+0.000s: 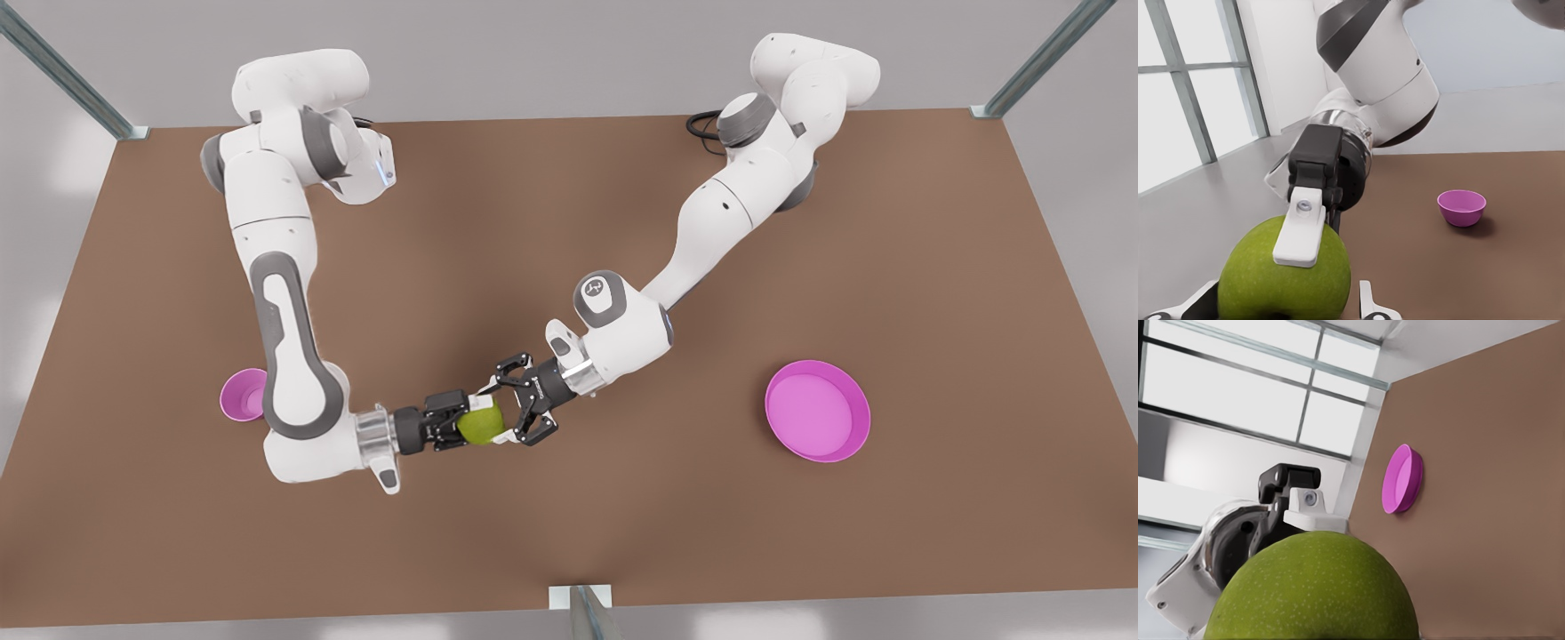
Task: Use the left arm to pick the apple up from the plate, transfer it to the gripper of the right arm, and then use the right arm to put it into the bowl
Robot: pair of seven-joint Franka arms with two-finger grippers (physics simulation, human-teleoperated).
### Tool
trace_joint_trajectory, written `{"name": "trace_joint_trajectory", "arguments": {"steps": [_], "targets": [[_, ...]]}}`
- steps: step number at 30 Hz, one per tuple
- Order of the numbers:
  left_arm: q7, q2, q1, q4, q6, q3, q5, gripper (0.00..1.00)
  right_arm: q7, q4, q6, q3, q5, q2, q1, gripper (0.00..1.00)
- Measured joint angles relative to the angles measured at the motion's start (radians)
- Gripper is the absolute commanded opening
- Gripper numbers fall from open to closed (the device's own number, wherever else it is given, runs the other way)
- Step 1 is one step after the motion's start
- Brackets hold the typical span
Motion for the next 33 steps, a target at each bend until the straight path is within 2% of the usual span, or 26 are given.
{"name": "trace_joint_trajectory", "arguments": {"steps": [6, 8, 9, 11, 13, 16, 17, 19, 21, 24, 33], "targets": [[-0.002, -0.008, 0.023, -0.010, -0.003, 0.003, 0.001, 1.00, -0.017, -0.012, -0.030, 0.002, -0.075, -0.006, -0.053, 0.55], [-0.015, -0.076, 0.162, -0.177, -0.027, 0.016, 0.006, 1.00, -0.021, -0.013, -0.046, 0.003, -0.134, -0.020, -0.073, 0.55], [-0.030, -0.142, 0.241, -0.258, -0.076, 0.070, 0.023, 1.00, -0.023, -0.013, -0.058, 0.003, -0.180, -0.032, -0.087, 0.55], [-0.077, -0.291, 0.402, -0.318, -0.270, 0.181, 0.157, 1.00, -0.025, -0.021, -0.087, 0.004, -0.283, -0.054, -0.117, 0.55], [-0.167, -0.451, 0.543, -0.304, -0.541, 0.214, 0.408, 1.00, -0.028, -0.042, -0.125, 0.004, -0.396, -0.086, -0.151, 0.55], [-0.332, -0.638, 0.642, -0.282, -0.896, 0.242, 0.687, 1.00, -0.031, -0.049, -0.182, 0.005, -0.552, -0.105, -0.197, 0.55], [-0.393, -0.707, 0.622, -0.288, -0.987, 0.316, 0.704, 1.00, -0.032, -0.049, -0.198, 0.005, -0.601, -0.110, -0.206, 0.55], [-0.504, -0.875, 0.410, -0.423, -1.106, 0.644, 0.653, 1.00, -0.034, -0.047, -0.222, 0.005, -0.698, -0.117, -0.220, 0.55], [-0.603, -0.935, 0.323, -0.476, -1.172, 0.764, 0.621, 1.00, -0.036, -0.044, -0.239, 0.005, -0.789, -0.120, -0.238, 0.55], [-0.736, -0.925, 0.306, -0.471, -1.235, 0.806, 0.600, 1.00, -0.039, -0.040, -0.256, 0.003, -0.912, -0.123, -0.261, 0.55], [-1.088, -0.853, 0.290, -0.395, -1.311, 0.811, 0.603, 1.00, -0.071, -0.004, -0.247, -0.006, -1.195, -0.122, -0.311, 0.55]]}}
